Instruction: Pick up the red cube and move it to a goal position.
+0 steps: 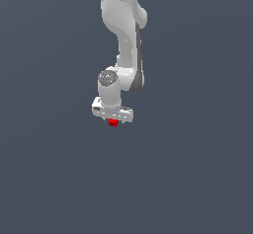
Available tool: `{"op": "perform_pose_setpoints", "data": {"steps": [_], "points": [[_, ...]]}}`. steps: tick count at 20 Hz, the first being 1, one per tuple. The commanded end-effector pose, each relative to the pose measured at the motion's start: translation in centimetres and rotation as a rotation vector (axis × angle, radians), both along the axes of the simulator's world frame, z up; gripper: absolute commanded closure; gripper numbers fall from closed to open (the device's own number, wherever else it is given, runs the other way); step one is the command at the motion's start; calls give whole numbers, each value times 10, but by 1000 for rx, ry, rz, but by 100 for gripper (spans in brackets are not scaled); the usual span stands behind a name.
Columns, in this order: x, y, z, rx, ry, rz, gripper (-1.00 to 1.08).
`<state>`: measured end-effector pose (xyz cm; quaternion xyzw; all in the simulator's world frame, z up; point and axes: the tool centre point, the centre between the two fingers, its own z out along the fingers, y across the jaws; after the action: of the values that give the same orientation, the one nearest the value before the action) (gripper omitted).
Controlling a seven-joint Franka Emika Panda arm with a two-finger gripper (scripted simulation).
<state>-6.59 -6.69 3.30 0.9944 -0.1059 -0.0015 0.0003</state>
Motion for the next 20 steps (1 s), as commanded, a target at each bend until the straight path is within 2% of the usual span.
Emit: {"op": "perform_pose_setpoints", "data": {"steps": [1, 5, 6, 20], "points": [[-3, -2, -8, -1, -2, -11, -92], [-4, -3, -12, -1, -3, -16, -92], [-4, -3, -12, -1, -3, -16, 108], [-1, -1, -10, -1, -3, -16, 108]]}}
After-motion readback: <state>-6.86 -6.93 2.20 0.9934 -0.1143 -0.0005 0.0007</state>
